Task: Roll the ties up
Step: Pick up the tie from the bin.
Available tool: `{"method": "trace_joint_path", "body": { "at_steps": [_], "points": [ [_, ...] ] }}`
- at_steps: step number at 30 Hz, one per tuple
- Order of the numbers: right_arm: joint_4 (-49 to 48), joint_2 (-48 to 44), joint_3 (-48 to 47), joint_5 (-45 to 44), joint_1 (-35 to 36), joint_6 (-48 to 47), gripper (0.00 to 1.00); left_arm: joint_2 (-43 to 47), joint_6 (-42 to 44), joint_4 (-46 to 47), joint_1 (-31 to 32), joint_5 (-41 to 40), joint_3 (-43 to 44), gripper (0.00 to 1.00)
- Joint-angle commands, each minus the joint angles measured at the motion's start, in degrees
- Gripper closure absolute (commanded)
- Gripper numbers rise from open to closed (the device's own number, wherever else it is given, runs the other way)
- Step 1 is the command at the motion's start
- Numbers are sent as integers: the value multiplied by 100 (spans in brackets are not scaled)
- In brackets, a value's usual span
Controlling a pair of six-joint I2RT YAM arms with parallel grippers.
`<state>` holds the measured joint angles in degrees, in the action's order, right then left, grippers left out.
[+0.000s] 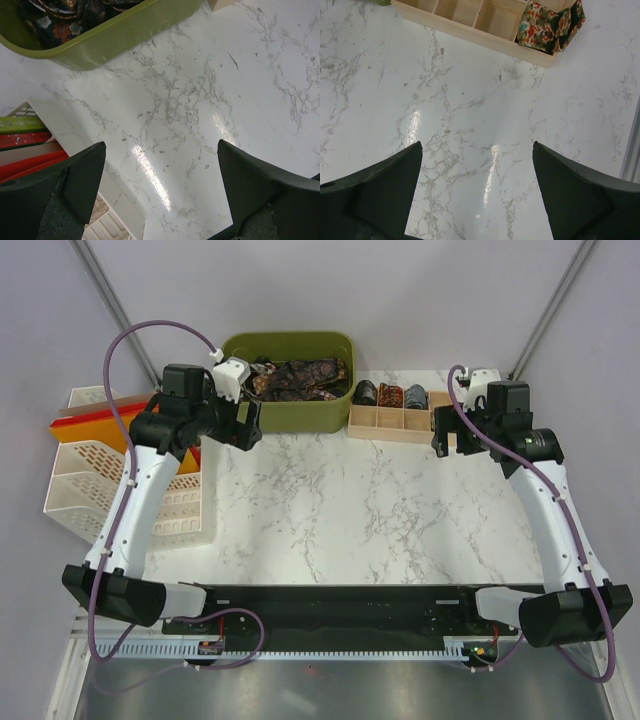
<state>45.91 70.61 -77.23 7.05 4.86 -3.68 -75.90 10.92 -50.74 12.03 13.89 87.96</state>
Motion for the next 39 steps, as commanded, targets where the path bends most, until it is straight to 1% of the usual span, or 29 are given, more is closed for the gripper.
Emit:
{"method": "trace_joint_path", "body": {
  "at_steps": [1, 4, 5, 7, 8, 9, 10, 11, 12, 13, 16, 21, 25, 28, 32, 35, 39],
  "points": [
    [-196, 67, -73, -55, -12, 78, 2, -284, -440, 371, 18, -394, 519, 0],
    [-223, 120, -90, -11, -12, 122, 2, -732, -564, 600, 18, -300, 967, 0],
    [-249, 146, -82, -11, -3, 131, 2, -1038, -599, 774, 18, -247, 1238, 0],
    [-267, 190, -82, -37, -3, 157, 2, -1408, -845, 995, 18, -255, 1730, 4],
    [-276, 207, -82, -37, -20, 166, 2, -1810, -1028, 1153, 18, -264, 1924, 6],
    [-276, 216, -82, -37, -29, 184, 2, -2075, -1039, 1206, 18, -247, 2126, 10],
    [-276, 243, -82, -37, -38, 184, 2, -2322, -1204, 1250, 18, -220, 2572, 12],
    [-293, 252, -82, -37, -47, 192, 2, -2838, -1354, 1277, 18, -211, 2803, 14],
    [-284, 269, -90, -46, -47, 193, 2, -3078, -1425, 1295, 18, -220, 3031, 15],
    [-284, 287, -99, -46, -64, 193, 2, -3306, -1487, 1303, 18, -220, 3469, 16],
    [-276, 322, -99, -11, -82, 210, 2, -4142, -1689, 1426, 27, -238, 4086, 17],
    [-276, 418, -11, 42, -152, 228, 2, -5002, -1909, 2067, 18, -430, 4299, 19],
    [-284, 462, 41, 42, -196, 210, 2, -5531, -1743, 2313, 10, -738, 4449, 22],
    [-276, 480, 94, 42, -214, 201, 2, -5760, -1628, 2647, -34, -862, 4405, 23],
    [-284, 541, 121, 68, -249, 201, 2, -5980, -1602, 2990, -78, -836, 4414, 27],
    [-319, 647, 112, 77, -275, 201, 2, -6138, -1593, 3131, -78, -774, 4414, 28],
    [-320, 805, 15, 95, -302, 228, 2, -6323, -1601, 3307, -78, -931, 4414, 29]
  ]
}}
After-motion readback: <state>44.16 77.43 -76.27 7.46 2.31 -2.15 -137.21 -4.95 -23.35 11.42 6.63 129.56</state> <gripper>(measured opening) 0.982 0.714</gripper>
